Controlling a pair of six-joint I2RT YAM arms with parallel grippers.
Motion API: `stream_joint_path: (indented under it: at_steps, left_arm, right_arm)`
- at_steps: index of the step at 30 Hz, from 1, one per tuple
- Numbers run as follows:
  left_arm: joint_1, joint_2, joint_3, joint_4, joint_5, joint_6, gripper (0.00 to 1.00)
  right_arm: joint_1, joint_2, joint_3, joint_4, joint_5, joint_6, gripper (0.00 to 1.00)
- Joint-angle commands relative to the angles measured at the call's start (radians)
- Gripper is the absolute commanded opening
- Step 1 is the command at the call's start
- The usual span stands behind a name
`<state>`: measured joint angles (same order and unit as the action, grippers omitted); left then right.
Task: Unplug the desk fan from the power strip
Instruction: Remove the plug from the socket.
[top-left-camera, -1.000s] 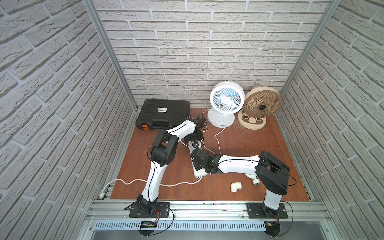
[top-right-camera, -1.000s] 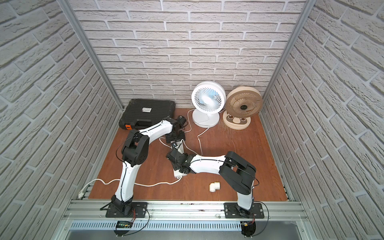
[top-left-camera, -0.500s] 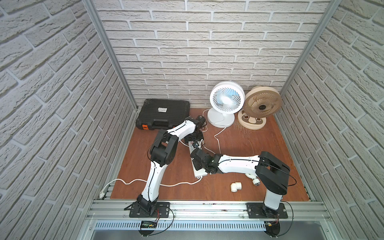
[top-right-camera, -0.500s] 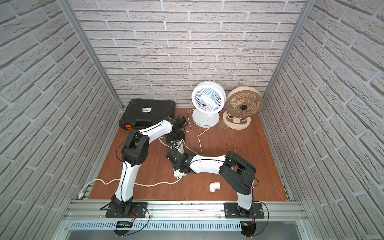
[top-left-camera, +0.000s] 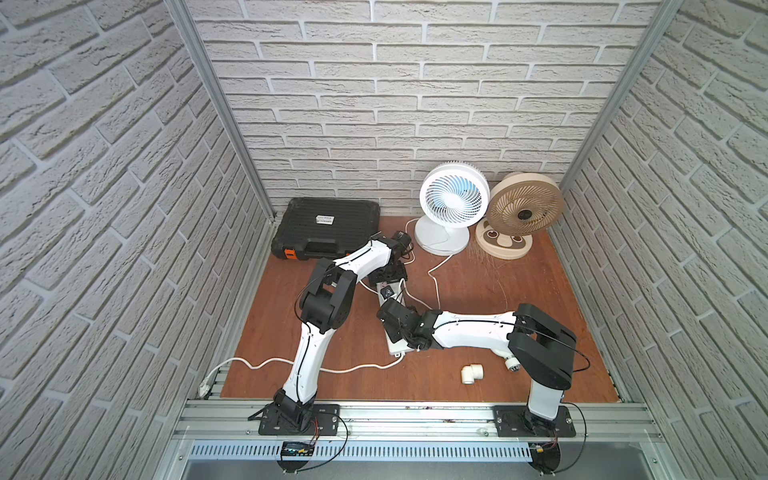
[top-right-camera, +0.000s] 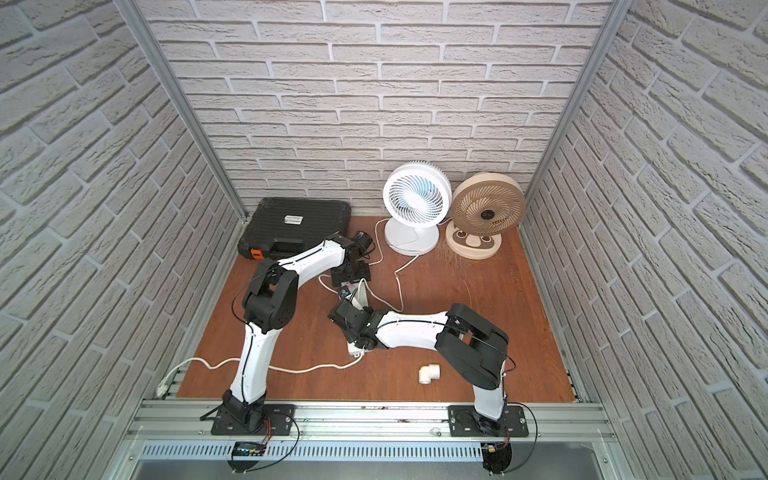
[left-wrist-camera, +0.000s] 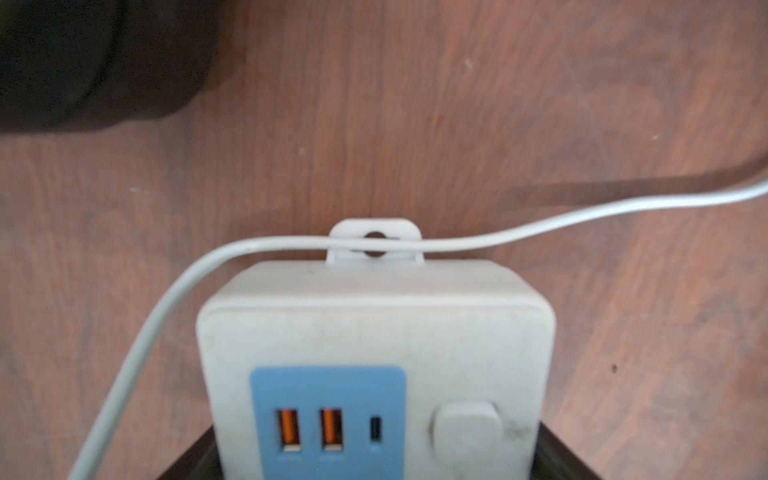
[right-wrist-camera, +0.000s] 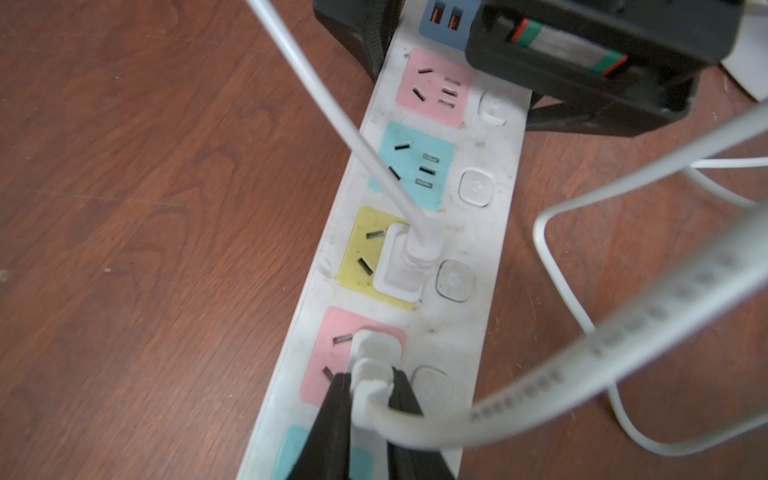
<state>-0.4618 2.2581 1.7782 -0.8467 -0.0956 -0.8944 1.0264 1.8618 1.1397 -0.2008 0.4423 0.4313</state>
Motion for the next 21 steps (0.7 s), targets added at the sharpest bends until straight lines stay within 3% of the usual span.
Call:
stream_joint_path:
  at_steps: [1,9,21]
  left_arm:
    - [0.005,0.128,-0.061,0.062,0.092,-0.008,0.0]
    - [0.005,0.126,-0.066,0.067,0.094,-0.006,0.0]
    - [0.005,0.115,-0.088,0.084,0.097,0.002,0.0]
  right_arm:
    - [0.01,0.005,0.035,-0.01,0.101,-0.059,0.03]
    - [0.009,-0.006,0.019,0.006,0.083,-0.035,0.03]
    - [-0.088,-0.066,-0.094,0.095,-0.105,0.122,0.03]
